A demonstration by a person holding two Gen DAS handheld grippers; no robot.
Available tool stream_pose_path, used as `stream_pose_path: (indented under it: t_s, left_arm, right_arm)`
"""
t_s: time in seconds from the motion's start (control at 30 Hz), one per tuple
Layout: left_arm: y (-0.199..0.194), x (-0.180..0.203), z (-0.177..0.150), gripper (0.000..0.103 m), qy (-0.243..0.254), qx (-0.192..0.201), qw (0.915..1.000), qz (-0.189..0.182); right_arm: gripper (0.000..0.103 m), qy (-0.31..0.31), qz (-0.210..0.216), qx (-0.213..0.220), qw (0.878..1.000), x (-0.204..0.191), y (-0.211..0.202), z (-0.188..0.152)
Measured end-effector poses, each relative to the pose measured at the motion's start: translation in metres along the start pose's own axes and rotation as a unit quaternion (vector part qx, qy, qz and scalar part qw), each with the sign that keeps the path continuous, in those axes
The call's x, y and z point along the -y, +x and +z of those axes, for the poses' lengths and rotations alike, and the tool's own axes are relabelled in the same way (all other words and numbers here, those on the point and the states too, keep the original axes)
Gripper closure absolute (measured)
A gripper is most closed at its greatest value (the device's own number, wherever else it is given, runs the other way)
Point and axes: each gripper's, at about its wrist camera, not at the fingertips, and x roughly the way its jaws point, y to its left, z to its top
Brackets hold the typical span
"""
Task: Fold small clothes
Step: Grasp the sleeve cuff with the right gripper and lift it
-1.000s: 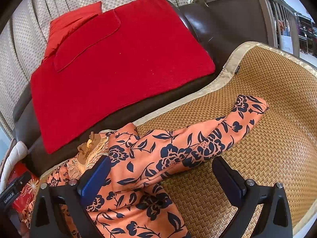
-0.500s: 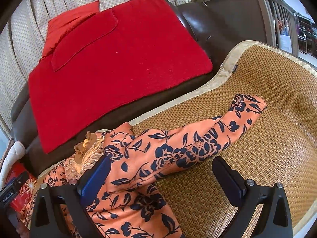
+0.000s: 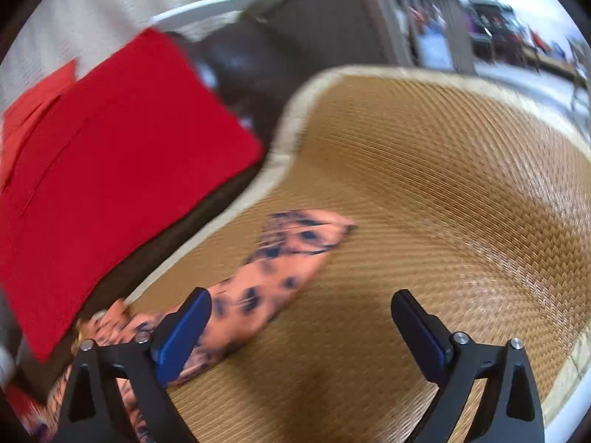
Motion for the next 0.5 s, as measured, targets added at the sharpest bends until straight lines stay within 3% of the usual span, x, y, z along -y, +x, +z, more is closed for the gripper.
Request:
stream_pose_path:
  t_s: [0.07, 0.2, 0.3, 0.37, 0.43, 0.47, 0.5]
  left_arm:
    - [0.001, 0.000, 0.000, 0.000, -0.001, 0.004, 1.0000, 0.004]
    - [0.004, -0.001, -0.002, 0.000, 0.007, 0.015, 0.9997, 0.017]
    - [0.007, -0.004, -0.002, 0.000, 0.010, 0.017, 0.9996, 0.018]
    - [0.009, -0.006, -0.003, 0.000, 0.008, 0.015, 0.9997, 0.016]
    - [0.013, -0.009, -0.002, 0.000, 0.004, 0.010, 0.9998, 0.013]
    - [0.014, -0.011, -0.001, 0.000, 0.002, 0.010, 0.9999, 0.012]
    - [0.015, -0.014, 0.001, 0.000, -0.002, 0.010, 0.9999, 0.013]
  right_arm:
    - [0.006, 0.006, -0.002, -0.008, 1.000, 0.010, 0.013, 0.006]
    - [0.006, 0.035, 0.033, -0.026, 0.998, 0.007, 0.039, 0.016]
    - [0.006, 0.048, -0.024, -0.040, 0.998, -0.002, 0.066, 0.024]
    - [0.006, 0.063, -0.038, -0.046, 0.996, -0.004, 0.083, 0.027]
    - [0.006, 0.045, -0.068, -0.034, 0.996, -0.013, 0.093, 0.032]
    - [0.013, 0.034, -0.073, -0.036, 0.996, -0.019, 0.097, 0.033]
    - [0.034, 0.023, -0.079, -0.036, 0.996, -0.024, 0.102, 0.034]
